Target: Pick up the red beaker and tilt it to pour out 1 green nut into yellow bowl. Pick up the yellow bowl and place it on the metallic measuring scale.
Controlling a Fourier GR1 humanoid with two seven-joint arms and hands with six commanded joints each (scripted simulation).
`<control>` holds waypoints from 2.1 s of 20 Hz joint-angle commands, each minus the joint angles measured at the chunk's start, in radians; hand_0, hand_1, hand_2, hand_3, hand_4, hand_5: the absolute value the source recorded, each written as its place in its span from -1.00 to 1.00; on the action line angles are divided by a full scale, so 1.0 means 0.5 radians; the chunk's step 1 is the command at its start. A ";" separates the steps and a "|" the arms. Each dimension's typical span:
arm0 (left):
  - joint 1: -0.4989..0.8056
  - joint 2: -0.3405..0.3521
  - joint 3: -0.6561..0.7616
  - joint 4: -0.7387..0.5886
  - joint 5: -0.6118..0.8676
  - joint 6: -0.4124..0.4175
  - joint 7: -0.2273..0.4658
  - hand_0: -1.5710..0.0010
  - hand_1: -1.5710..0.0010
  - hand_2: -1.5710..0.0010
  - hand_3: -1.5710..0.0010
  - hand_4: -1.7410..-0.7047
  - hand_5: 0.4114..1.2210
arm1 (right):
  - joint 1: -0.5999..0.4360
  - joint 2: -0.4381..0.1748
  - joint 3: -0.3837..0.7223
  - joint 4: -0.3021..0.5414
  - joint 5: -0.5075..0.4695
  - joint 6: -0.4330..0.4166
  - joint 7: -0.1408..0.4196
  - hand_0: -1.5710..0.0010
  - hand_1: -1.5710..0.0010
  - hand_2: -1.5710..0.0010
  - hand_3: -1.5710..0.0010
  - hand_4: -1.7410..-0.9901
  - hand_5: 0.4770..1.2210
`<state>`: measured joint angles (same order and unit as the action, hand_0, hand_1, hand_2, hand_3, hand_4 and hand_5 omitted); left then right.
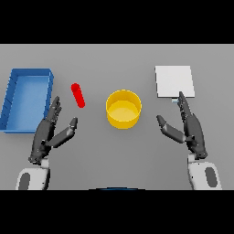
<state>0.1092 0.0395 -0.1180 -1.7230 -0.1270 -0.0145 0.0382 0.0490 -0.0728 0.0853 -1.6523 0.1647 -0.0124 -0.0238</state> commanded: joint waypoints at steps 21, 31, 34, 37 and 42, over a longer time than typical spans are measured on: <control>-0.936 -0.026 0.262 1.175 -0.086 0.168 -0.198 1.00 1.00 1.00 1.00 0.00 -0.45 | -0.007 -0.027 -0.042 0.004 -0.095 0.080 -0.065 1.00 1.00 1.00 1.00 0.18 -0.59; -1.191 -0.090 0.357 1.591 -0.092 0.268 -0.414 1.00 0.99 0.94 0.96 -0.24 -0.22 | -0.033 -0.021 -0.050 0.039 -0.090 0.070 -0.072 1.00 1.00 1.00 1.00 0.17 -0.54; -1.250 -0.125 0.429 1.673 -0.037 0.310 -0.478 0.25 0.29 0.30 0.47 -0.37 -0.07 | -0.038 -0.031 -0.058 0.044 -0.075 0.055 -0.049 1.00 1.00 1.00 1.00 0.20 -0.55; -1.302 -0.132 0.474 1.744 -0.006 0.321 -0.536 -0.36 -0.34 -0.34 -0.25 -0.50 0.45 | -0.061 -0.028 -0.061 0.029 -0.092 0.059 -0.017 1.00 1.00 1.00 1.00 0.20 -0.54; -1.294 -0.141 0.404 1.743 -0.034 0.331 -0.600 -0.79 -0.78 -0.78 -0.60 -0.70 0.82 | -0.056 -0.030 -0.058 0.039 -0.079 0.055 -0.035 1.00 1.00 1.00 1.00 0.20 -0.54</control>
<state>-0.5382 -0.0314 0.0839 -0.8518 -0.1422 0.1495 -0.2650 0.0206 -0.0876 0.0561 -1.6328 0.1251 0.0150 -0.0421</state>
